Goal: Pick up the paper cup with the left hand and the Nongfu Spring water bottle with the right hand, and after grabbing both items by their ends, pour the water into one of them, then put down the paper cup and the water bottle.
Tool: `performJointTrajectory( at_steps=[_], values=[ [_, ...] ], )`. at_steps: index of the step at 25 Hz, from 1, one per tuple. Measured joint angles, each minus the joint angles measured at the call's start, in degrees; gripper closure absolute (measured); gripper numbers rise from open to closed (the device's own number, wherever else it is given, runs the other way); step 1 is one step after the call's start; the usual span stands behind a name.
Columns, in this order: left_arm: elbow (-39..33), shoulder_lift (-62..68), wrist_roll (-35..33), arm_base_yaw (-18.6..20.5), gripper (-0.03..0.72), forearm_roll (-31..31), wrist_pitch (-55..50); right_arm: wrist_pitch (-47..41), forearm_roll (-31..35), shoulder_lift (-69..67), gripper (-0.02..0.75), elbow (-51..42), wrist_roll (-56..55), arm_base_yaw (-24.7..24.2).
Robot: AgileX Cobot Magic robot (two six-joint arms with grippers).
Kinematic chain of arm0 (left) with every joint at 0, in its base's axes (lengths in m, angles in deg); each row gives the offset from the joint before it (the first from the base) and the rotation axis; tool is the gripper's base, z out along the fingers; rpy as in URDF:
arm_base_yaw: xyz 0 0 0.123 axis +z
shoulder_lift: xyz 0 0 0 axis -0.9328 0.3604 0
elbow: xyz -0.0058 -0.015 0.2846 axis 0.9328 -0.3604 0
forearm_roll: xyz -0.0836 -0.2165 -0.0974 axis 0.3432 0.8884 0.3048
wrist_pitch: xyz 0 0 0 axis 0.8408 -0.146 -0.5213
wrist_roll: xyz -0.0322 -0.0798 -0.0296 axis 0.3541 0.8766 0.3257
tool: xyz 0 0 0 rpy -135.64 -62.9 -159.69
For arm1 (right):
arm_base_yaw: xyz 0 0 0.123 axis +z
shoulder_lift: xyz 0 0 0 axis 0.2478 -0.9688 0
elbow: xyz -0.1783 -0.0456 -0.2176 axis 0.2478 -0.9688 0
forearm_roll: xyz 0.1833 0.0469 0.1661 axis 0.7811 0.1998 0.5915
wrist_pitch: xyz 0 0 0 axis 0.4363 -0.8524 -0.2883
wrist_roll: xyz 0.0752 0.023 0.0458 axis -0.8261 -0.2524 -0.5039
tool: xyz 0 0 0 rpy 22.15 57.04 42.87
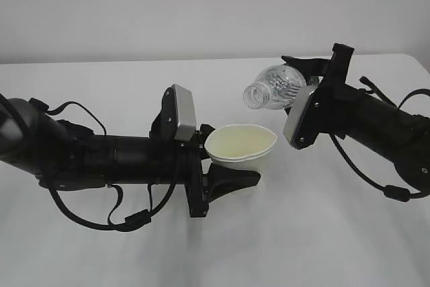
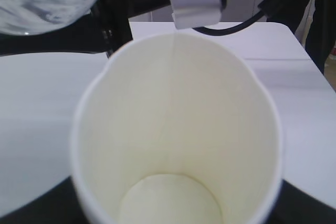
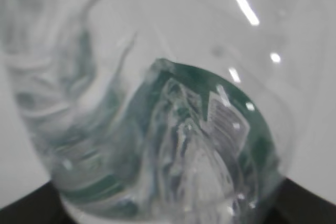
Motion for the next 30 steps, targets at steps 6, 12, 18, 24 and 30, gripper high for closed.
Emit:
performJointTrajectory(
  at_steps=[6, 12, 18, 24, 30],
  values=[
    [0.00, 0.00, 0.00, 0.00, 0.274, 0.00, 0.00, 0.00, 0.27, 0.00, 0.288, 0.00, 2.24, 0.00],
    [0.00, 0.00, 0.00, 0.00, 0.274, 0.00, 0.00, 0.00, 0.31, 0.00, 0.289, 0.00, 4.58, 0.00],
    [0.00, 0.00, 0.00, 0.00, 0.274, 0.00, 0.00, 0.00, 0.31, 0.00, 0.289, 0.00, 6.23, 0.00],
    [0.00, 0.00, 0.00, 0.00, 0.274, 0.00, 0.00, 0.00, 0.43, 0.00, 0.290, 0.00, 7.77, 0.00],
    [0.00, 0.00, 0.00, 0.00, 0.274, 0.00, 0.00, 0.00, 1.30, 0.00, 0.290, 0.00, 10.09, 0.00]
  ],
)
